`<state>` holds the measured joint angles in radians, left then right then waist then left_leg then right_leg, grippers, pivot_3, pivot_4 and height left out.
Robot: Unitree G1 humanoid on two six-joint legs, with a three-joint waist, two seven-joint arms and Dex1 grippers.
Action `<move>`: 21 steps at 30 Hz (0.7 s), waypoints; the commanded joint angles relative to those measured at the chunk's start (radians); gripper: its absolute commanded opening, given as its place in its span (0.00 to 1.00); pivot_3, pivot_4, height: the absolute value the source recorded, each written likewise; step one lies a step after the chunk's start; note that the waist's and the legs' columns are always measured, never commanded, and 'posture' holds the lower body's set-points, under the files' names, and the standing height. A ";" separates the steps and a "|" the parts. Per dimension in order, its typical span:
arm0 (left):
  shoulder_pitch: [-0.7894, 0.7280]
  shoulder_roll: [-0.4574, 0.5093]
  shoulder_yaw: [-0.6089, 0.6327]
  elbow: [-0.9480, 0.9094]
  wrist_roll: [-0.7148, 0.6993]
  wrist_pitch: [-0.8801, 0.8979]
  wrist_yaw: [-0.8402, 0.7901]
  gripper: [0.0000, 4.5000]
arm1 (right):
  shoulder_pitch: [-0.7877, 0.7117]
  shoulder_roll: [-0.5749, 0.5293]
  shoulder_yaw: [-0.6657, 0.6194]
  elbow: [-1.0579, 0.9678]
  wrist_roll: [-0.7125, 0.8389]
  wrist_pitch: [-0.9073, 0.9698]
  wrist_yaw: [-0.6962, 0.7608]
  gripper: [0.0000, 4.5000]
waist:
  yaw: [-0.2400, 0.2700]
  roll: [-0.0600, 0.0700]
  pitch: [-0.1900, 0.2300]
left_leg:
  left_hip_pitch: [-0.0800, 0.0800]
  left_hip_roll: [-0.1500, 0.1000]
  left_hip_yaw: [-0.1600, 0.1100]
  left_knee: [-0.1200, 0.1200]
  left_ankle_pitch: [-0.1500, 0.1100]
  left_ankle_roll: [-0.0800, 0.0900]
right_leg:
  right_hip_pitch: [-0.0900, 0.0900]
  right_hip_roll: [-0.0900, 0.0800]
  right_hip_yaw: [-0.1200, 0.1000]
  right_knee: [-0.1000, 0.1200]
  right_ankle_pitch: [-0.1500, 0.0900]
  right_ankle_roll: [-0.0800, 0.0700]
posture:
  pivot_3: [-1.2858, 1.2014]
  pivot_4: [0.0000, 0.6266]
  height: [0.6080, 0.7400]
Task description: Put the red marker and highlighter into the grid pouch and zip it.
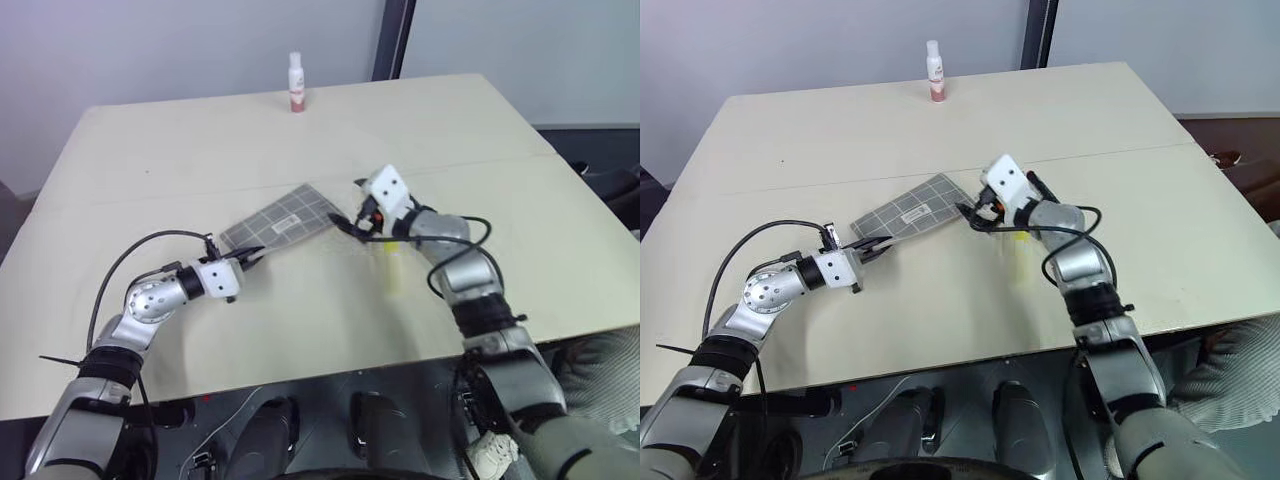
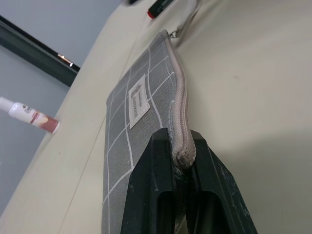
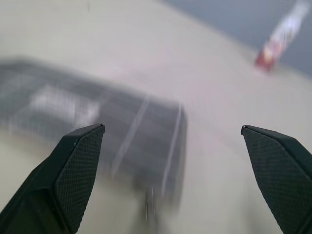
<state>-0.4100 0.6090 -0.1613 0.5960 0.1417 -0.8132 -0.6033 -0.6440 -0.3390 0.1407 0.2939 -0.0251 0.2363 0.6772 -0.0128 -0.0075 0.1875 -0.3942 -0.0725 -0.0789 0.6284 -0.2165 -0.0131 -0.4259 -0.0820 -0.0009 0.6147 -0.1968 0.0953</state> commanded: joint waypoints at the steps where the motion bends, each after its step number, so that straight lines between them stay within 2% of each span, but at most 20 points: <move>1: 0.004 0.001 0.012 -0.009 0.000 -0.016 0.018 0.00 | 0.015 -0.012 0.022 -0.065 -0.022 0.058 -0.010 0.98 | -0.003 0.000 0.000 | 0.000 0.000 0.000 0.000 0.000 0.000 | 0.000 0.000 0.000 0.000 0.000 0.000 | 0.52 0.24 1.00; 11: 0.000 -0.009 0.002 0.036 0.051 -0.040 0.082 0.00 | -0.111 0.024 0.016 0.157 -0.021 0.113 -0.051 0.98 | -0.001 0.000 0.000 | 0.000 0.001 0.000 0.001 0.000 0.000 | 0.000 0.000 0.000 0.000 0.000 0.000 | 0.52 0.24 1.00; 14: 0.000 -0.010 0.001 0.039 0.054 -0.045 0.091 0.00 | -0.139 0.040 0.007 0.227 0.006 0.153 -0.018 0.79 | -0.001 0.000 0.000 | 0.000 0.001 0.000 0.000 0.000 0.000 | 0.000 0.001 0.000 0.000 0.001 0.001 | 0.52 0.24 1.00; 21: 0.010 -0.003 0.002 0.030 0.059 -0.049 0.105 0.00 | -0.153 0.032 0.030 0.244 -0.008 0.124 0.007 0.01 | -0.001 0.000 0.000 | 0.001 0.001 0.000 0.001 0.000 0.000 | 0.001 0.001 0.000 0.000 0.000 0.001 | 0.52 0.24 1.00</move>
<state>-0.4073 0.5969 -0.1633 0.6204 0.1876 -0.8627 -0.5075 -0.7871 -0.3034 0.1690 0.5380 -0.0324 0.3759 0.6782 -0.0135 -0.0076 0.1875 -0.3937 -0.0718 -0.0790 0.6290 -0.2164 -0.0130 -0.4253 -0.0815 -0.0013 0.6148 -0.1969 0.0957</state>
